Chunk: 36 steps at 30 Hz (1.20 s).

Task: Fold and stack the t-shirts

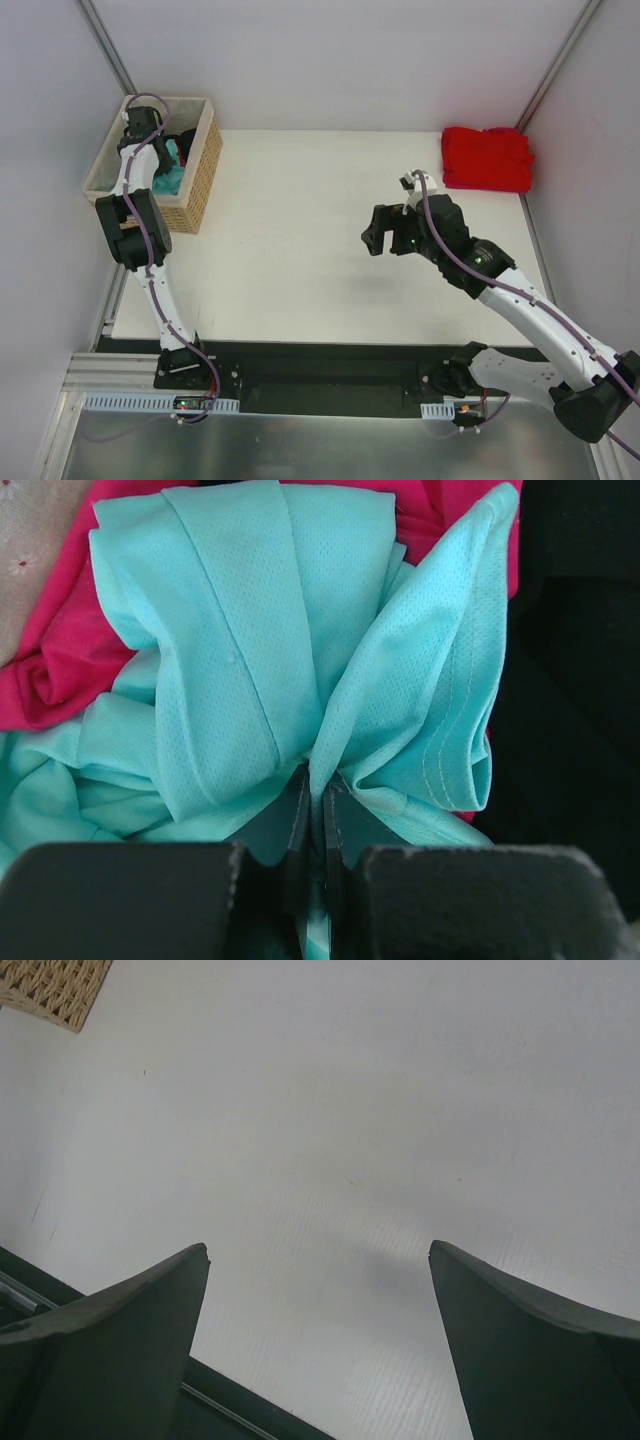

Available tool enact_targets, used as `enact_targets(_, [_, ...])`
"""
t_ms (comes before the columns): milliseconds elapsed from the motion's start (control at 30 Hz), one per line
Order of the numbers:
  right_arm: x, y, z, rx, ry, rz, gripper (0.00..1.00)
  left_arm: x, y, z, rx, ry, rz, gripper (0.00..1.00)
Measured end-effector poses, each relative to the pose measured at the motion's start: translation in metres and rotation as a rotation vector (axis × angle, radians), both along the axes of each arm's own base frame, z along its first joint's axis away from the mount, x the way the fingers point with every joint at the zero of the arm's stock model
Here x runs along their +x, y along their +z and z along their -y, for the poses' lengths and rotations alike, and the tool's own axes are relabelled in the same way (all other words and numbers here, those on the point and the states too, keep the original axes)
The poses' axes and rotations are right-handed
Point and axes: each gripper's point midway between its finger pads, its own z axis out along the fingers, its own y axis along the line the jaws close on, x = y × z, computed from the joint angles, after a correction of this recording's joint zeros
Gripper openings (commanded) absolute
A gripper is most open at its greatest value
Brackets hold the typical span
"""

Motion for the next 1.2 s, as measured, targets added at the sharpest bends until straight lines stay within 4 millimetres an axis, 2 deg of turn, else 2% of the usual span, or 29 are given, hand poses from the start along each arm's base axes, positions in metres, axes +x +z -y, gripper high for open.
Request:
enact_targets(133, [-0.004, -0.004, -0.003, -0.004, 0.013, -0.009, 0.97, -0.002, 0.01, 0.004, -0.013, -0.007, 0.019, 0.0])
enact_targets(233, [-0.007, -0.004, -0.007, -0.003, 0.027, -0.009, 0.97, -0.002, 0.036, 0.011, -0.032, -0.026, 0.074, 0.0])
enact_targets(333, [-0.01, -0.005, -0.011, -0.002, 0.04, -0.01, 0.97, -0.003, 0.083, 0.023, -0.069, -0.059, 0.18, 0.0])
enact_targets(500, [-0.017, -0.011, -0.014, -0.006, 0.053, -0.019, 0.97, -0.015, 0.178, 0.054, -0.115, -0.152, 0.388, 0.0])
enact_targets(533, [-0.018, -0.014, -0.015, -0.009, 0.055, -0.023, 0.97, -0.02, 0.201, 0.066, -0.128, -0.188, 0.439, 0.0])
enact_targets(633, [-0.021, -0.017, -0.015, -0.015, 0.059, -0.027, 0.97, -0.031, 0.244, 0.105, -0.165, -0.297, 0.535, 0.0])
enact_targets(700, [-0.023, -0.017, -0.016, -0.016, 0.059, -0.024, 0.97, -0.04, 0.268, 0.141, -0.19, -0.393, 0.582, 0.0])
enact_targets(767, [-0.024, -0.016, -0.015, -0.013, 0.055, -0.017, 0.97, -0.053, 0.288, 0.192, -0.228, -0.522, 0.615, 0.0])
enact_targets(867, [-0.025, -0.011, -0.012, -0.005, 0.044, -0.002, 0.97, -0.076, 0.306, 0.254, -0.289, -0.686, 0.64, 0.0])
enact_targets(900, [-0.025, -0.009, -0.011, -0.002, 0.038, 0.003, 0.97, -0.089, 0.312, 0.279, -0.316, -0.757, 0.646, 0.0])
enact_targets(1000, [-0.026, -0.004, -0.006, 0.006, 0.019, 0.019, 0.97, -0.128, 0.324, 0.333, -0.376, -0.911, 0.654, 0.0])
enact_targets(1133, [-0.029, 0.003, 0.004, 0.014, -0.008, 0.041, 0.97, -0.187, 0.33, 0.39, -0.449, -1.076, 0.647, 0.0])
enact_targets(1200, [-0.031, 0.006, 0.009, 0.013, -0.022, 0.048, 0.97, -0.217, 0.319, 0.411, -0.478, -1.141, 0.619, 0.0])
